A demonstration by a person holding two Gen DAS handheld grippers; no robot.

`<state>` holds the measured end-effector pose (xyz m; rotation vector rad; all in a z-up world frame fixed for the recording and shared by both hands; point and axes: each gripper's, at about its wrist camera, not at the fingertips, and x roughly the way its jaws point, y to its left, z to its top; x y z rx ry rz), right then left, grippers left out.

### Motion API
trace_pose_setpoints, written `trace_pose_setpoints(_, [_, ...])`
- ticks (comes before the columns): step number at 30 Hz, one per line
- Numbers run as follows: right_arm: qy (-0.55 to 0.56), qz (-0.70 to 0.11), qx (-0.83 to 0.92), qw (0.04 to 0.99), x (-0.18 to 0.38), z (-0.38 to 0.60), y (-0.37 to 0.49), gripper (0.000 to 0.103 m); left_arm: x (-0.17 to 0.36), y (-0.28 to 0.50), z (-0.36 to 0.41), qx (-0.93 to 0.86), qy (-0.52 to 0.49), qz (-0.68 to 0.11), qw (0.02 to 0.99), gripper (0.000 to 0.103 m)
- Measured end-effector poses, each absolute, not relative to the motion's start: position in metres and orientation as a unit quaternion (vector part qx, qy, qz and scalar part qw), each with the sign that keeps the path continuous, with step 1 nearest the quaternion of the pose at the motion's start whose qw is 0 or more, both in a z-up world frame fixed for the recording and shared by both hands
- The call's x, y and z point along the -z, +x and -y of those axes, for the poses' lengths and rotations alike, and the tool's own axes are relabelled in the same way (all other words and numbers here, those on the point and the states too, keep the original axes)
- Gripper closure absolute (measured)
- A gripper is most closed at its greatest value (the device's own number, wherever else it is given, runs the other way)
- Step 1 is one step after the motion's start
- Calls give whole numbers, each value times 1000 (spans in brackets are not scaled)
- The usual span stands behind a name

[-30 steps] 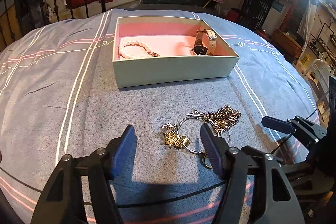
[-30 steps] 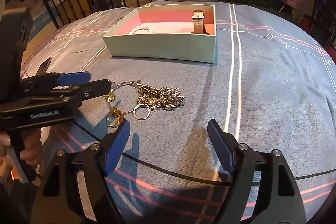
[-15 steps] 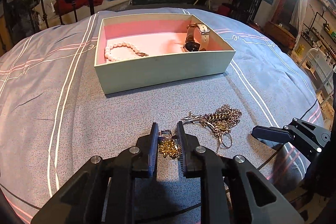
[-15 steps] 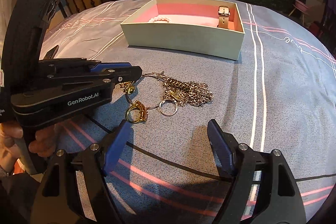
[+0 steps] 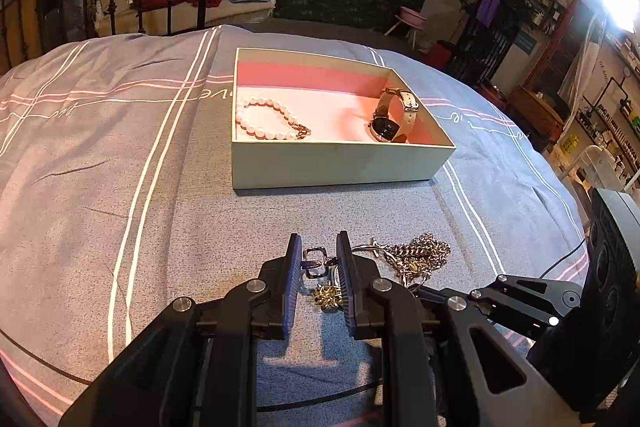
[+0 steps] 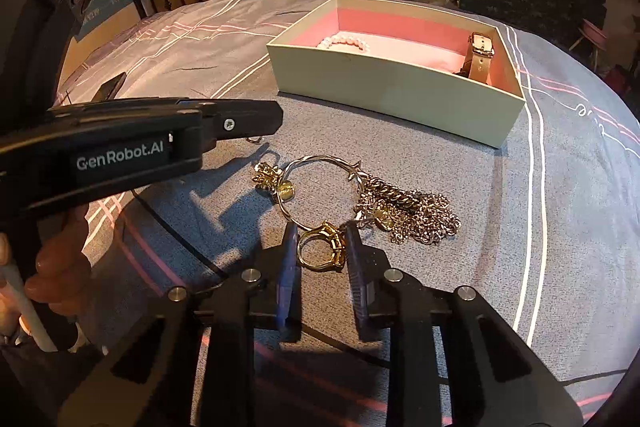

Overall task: Organize jewelry
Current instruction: 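Grasp a small gold charm with the left tool while the right tool grasps a gold ring, then carry the gold ring and charm into the box and open both tools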

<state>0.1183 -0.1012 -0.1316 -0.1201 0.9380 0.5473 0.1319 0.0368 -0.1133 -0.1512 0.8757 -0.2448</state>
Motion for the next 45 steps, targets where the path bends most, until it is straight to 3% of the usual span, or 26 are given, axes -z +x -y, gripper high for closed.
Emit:
trace_pose_setpoints(21, [-38,-434,-261,861,122,112,116,78,115,125,-15,120,-32,-429,895,85])
trace_pose_setpoints(37, [-50,-348,-229,908,50,123,201,78,21,183,-22,84,-34,-337,937,85])
trace_pose_setpoints(45, [-45,-348,-212,912,30,121,256,78,9,232,-21,66,-49,-346,935,85])
